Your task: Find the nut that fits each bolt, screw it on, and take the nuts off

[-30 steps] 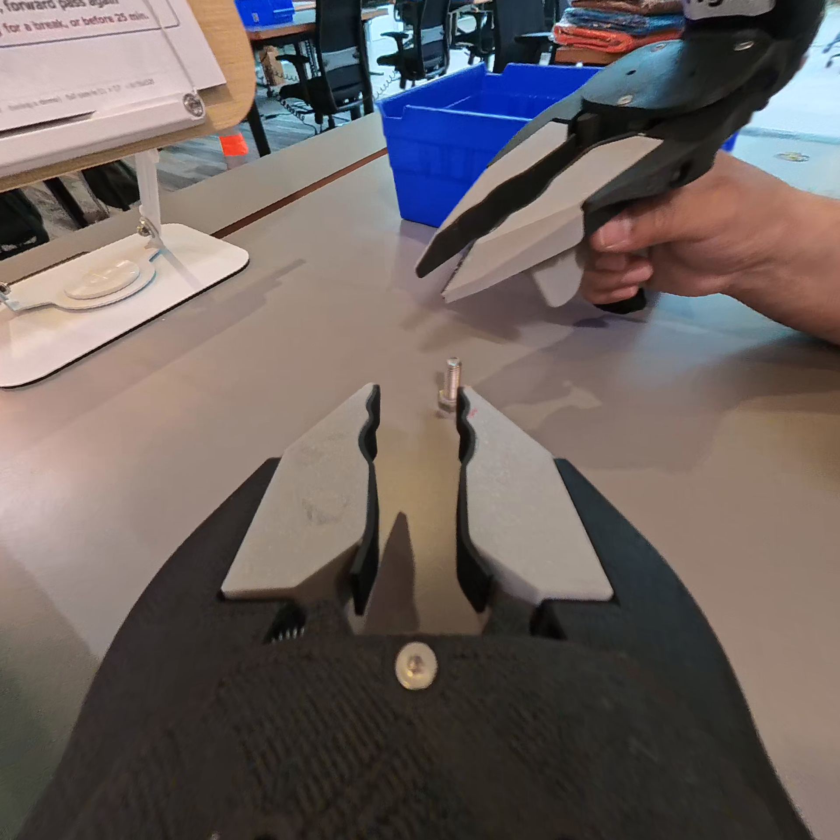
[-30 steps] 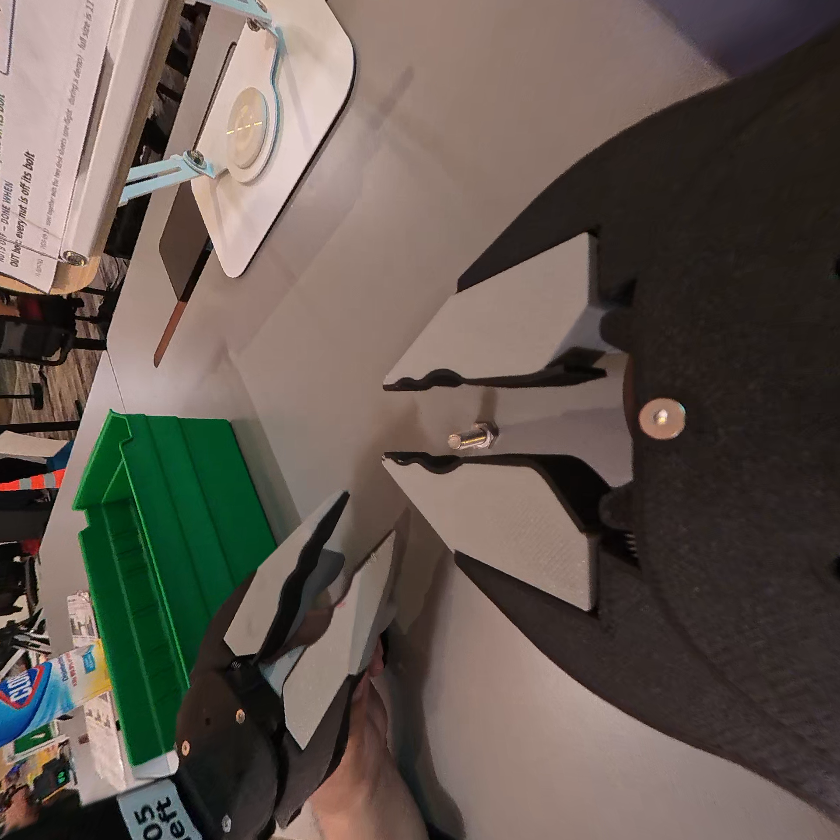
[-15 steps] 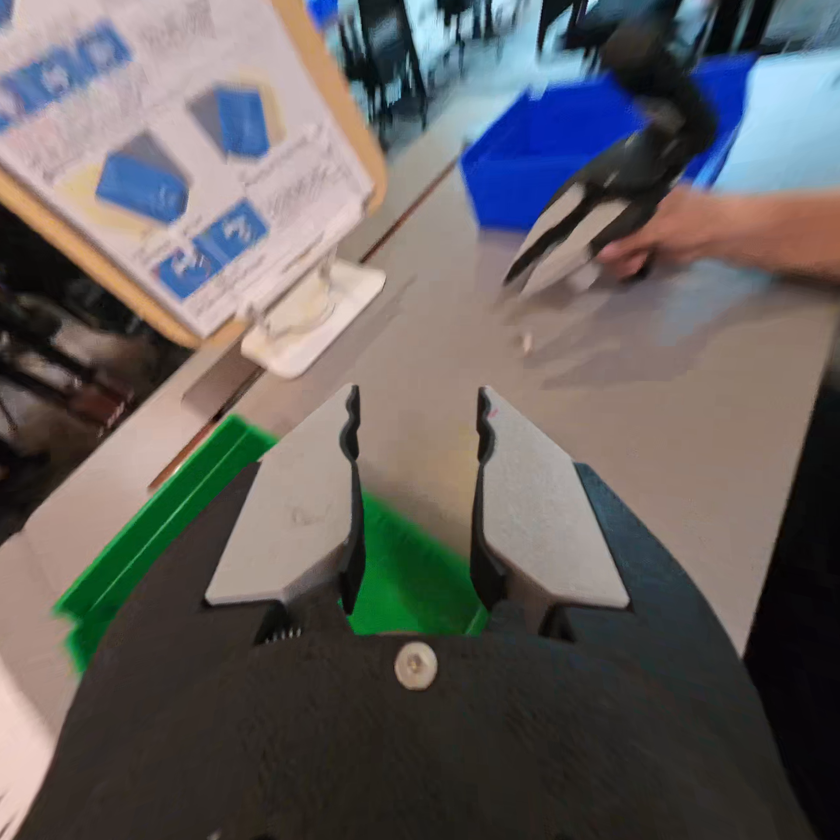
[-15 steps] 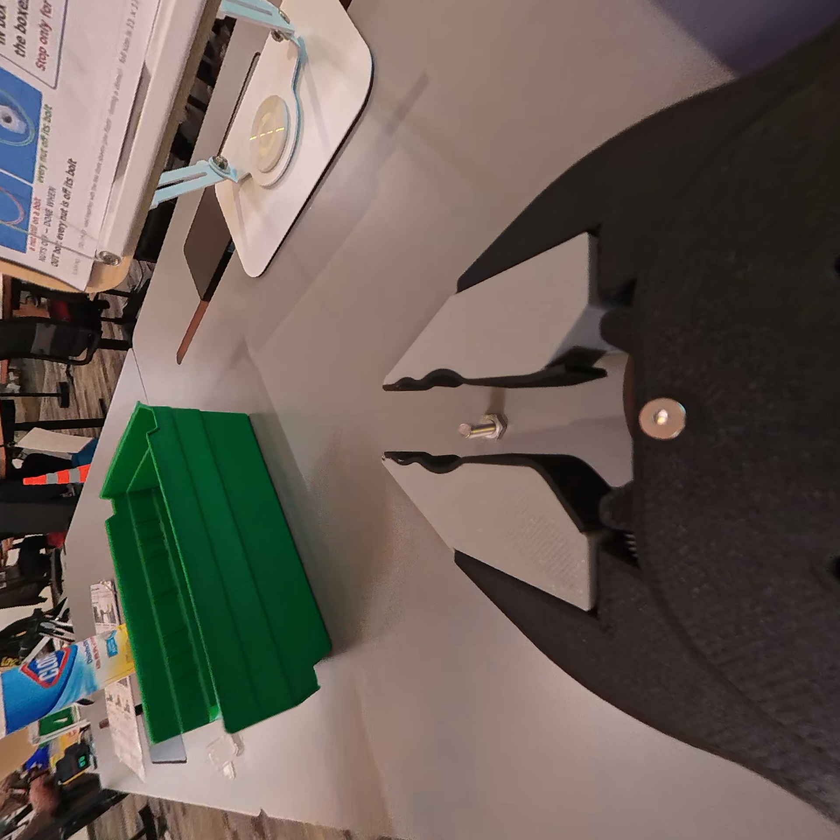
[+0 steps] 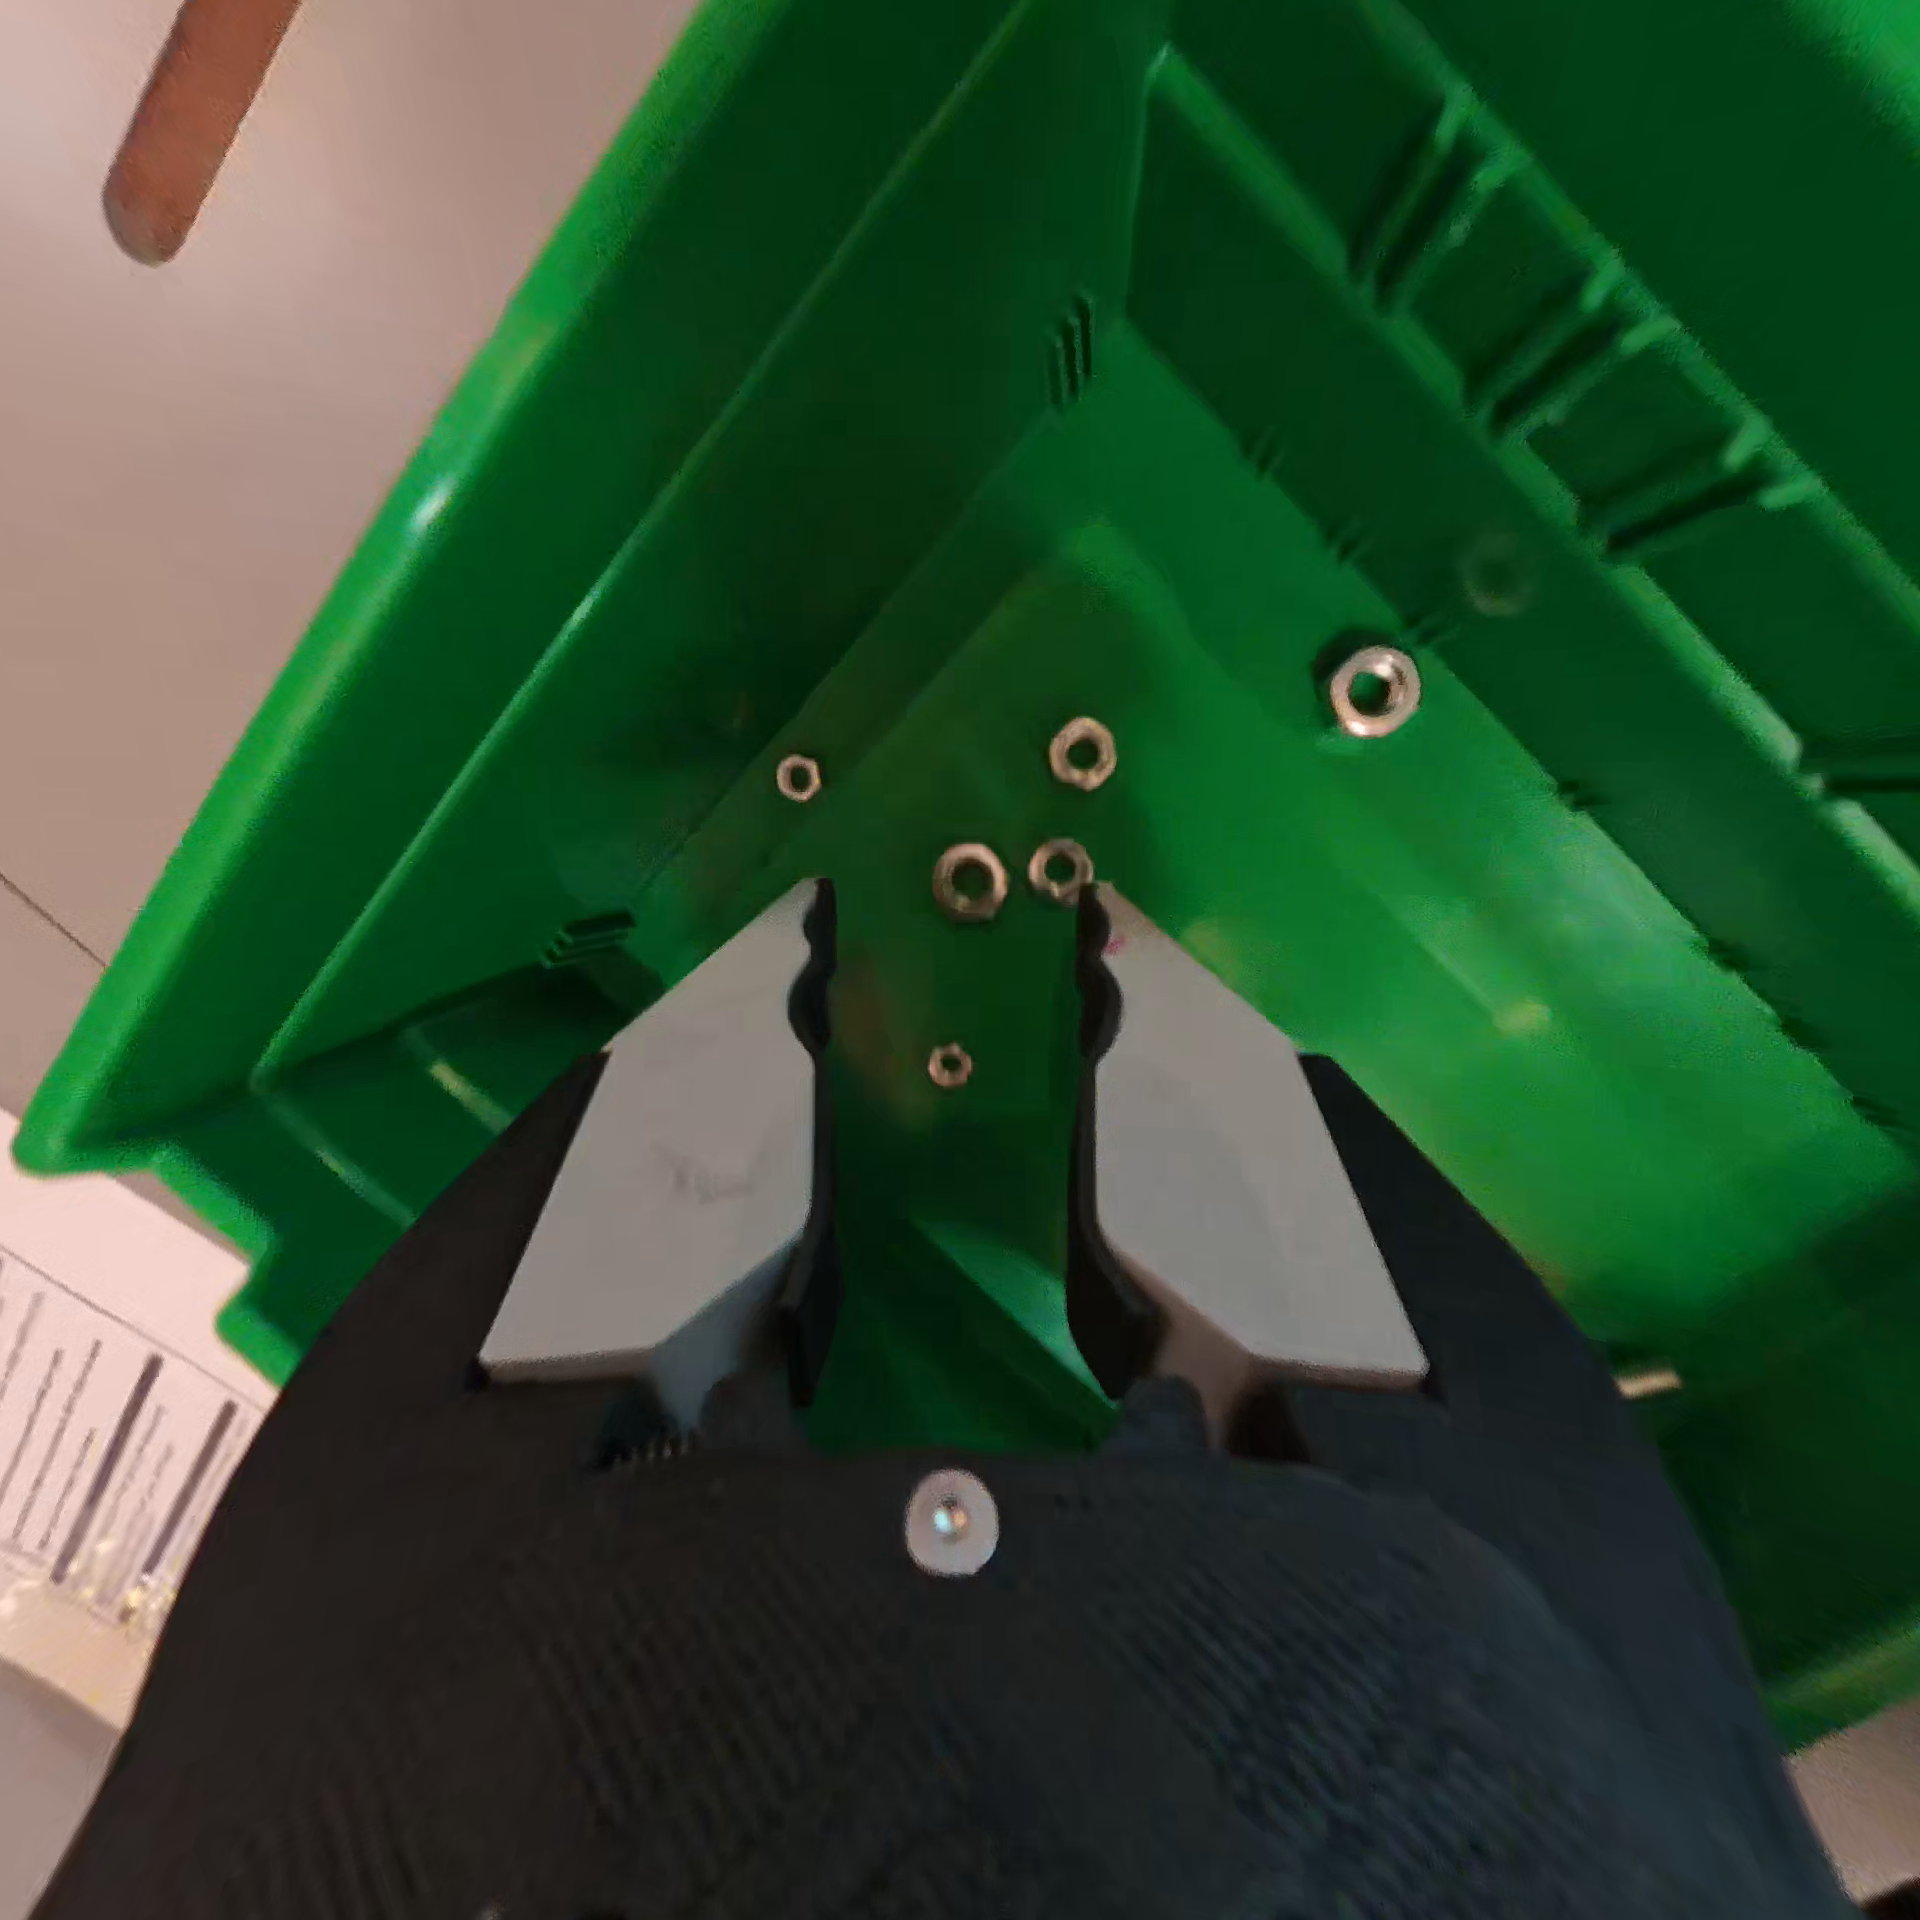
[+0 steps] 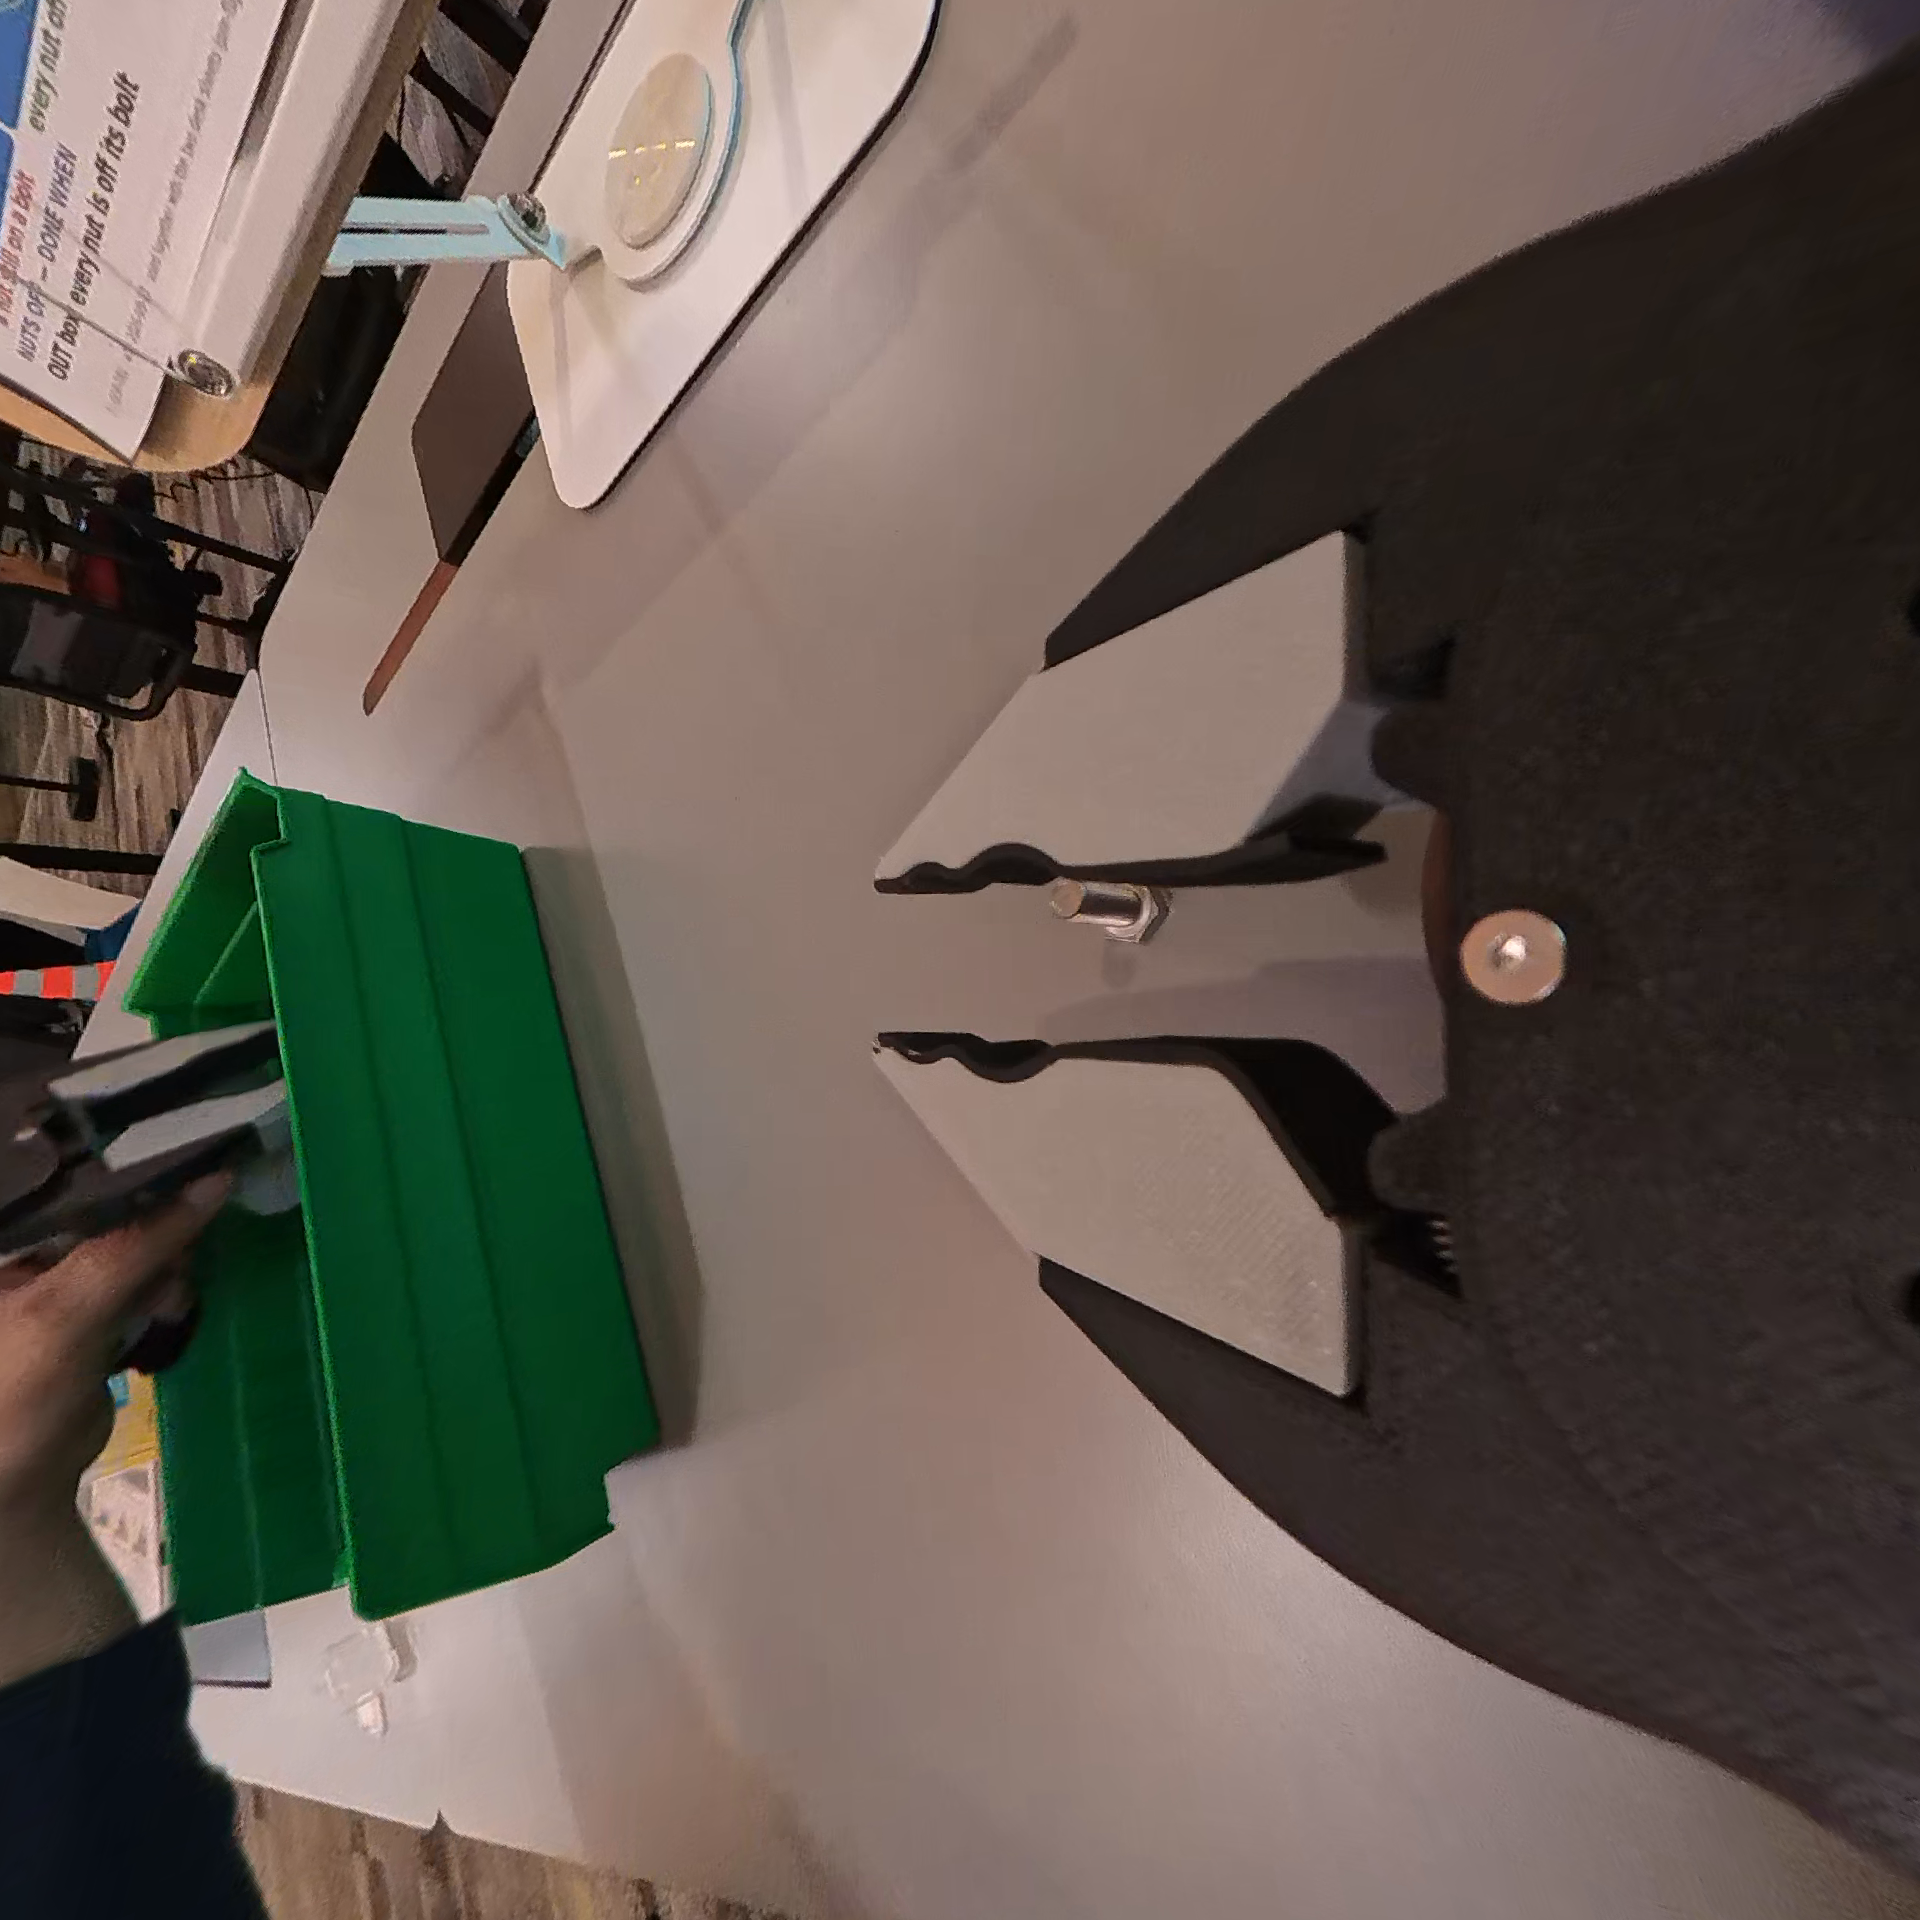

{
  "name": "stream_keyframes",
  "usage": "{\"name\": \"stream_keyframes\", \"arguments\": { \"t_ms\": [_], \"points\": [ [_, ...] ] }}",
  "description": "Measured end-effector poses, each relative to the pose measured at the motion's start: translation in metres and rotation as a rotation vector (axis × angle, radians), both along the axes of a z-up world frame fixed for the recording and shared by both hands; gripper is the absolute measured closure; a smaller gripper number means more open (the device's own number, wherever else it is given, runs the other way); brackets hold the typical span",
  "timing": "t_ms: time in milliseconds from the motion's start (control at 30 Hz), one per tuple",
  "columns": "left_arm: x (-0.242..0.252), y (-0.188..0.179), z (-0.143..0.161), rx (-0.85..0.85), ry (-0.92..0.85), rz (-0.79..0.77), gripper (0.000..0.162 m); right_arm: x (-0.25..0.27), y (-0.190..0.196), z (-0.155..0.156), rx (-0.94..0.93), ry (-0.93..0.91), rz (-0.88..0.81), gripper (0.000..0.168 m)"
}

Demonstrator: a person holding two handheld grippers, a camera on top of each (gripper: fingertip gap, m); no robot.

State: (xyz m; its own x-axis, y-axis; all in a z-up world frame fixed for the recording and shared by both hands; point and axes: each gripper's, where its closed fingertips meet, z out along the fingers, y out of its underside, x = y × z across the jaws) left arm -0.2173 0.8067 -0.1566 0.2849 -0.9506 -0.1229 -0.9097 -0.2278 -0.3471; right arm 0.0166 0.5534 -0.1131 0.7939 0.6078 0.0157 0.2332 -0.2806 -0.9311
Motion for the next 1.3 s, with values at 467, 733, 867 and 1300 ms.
{"name": "stream_keyframes", "arguments": {
  "t_ms": [467, 733, 867, 1300],
  "points": [
    [0.003, 0.007, -0.029, -0.08, 0.187, -0.064, 0.14, 0.004, -0.001, 0.009, 0.02, 0.05, 0.001, 0.145],
    [-0.008, -0.001, -0.029, -0.088, 0.216, -0.028, 0.135, 0.005, -0.003, 0.019, 0.048, 0.062, -0.003, 0.146],
    [-0.006, 0.0, -0.03, -0.109, 0.187, 0.007, 0.14, 0.005, -0.005, 0.024, 0.064, 0.072, -0.003, 0.146],
    [-0.004, -0.007, -0.019, -0.071, 0.125, 0.053, 0.146, 0.014, -0.004, 0.031, 0.076, 0.098, -0.025, 0.147]
  ]
}}
